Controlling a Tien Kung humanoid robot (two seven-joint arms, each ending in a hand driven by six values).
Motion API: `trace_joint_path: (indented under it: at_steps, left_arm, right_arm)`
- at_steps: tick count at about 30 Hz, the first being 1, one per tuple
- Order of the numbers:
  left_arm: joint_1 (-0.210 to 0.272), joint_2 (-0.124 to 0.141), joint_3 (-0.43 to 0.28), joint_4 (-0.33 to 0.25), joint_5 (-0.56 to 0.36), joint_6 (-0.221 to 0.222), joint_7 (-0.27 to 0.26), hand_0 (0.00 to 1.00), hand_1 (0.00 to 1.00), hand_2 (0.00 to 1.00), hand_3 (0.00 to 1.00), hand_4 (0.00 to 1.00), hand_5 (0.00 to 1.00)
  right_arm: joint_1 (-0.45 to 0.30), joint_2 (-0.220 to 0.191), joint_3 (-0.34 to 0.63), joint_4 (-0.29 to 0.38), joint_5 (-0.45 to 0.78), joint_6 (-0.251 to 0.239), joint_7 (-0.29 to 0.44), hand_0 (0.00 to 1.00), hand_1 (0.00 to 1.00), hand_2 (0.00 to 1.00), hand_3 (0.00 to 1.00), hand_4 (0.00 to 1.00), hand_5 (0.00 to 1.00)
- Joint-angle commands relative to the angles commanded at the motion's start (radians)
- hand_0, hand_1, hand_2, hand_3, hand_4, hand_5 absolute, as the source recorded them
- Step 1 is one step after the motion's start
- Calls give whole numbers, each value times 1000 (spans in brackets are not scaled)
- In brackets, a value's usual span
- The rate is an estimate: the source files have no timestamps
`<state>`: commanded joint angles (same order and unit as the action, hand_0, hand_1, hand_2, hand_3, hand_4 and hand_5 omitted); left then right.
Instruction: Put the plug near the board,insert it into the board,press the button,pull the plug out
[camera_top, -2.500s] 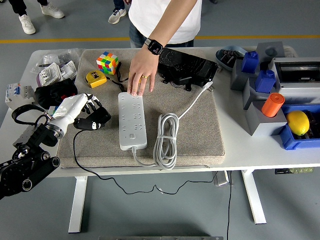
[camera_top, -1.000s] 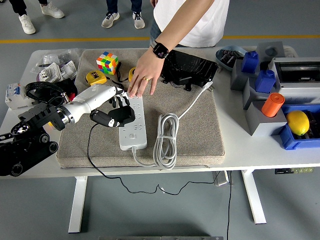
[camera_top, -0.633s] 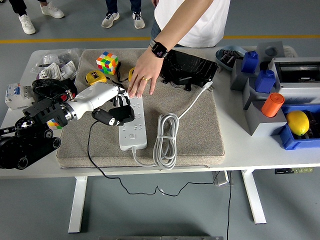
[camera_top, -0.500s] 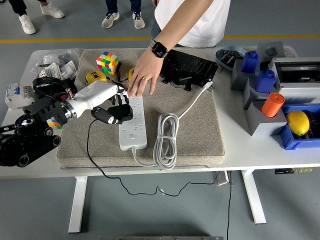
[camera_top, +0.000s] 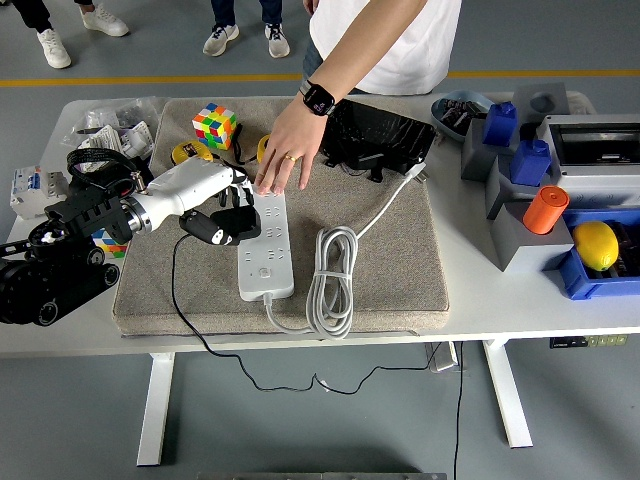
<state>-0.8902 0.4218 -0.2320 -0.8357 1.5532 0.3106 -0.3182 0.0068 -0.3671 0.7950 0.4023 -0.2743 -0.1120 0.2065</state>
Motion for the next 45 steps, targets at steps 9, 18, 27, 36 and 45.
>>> trace_joint_path:
  at_steps: [9,18,27,36,45]
  left_arm:
    - [0,1,7,0,-1,-8,-3,419,415,428,531,889,54]
    - [-7,-1,31,9,12,-2,1,427,420,431,531,887,59]
    - [-8,11,30,7,10,-2,-6,428,421,433,531,886,61]
    - [11,51,5,-68,28,-15,-5,429,422,435,531,886,61]
    - [26,76,1,-123,40,-33,0,428,423,435,531,887,61]
  right_arm:
    - [1,1,2,1,-2,1,0,712,714,716,604,998,618]
    - [1,2,3,1,-2,0,1,711,714,716,604,998,617]
    - [0,1,5,1,-3,0,4,709,714,715,605,998,617]
    - [-4,1,8,2,-4,-1,6,709,713,714,603,998,616]
    - [-5,3,17,2,-7,-1,7,710,713,714,604,998,616]
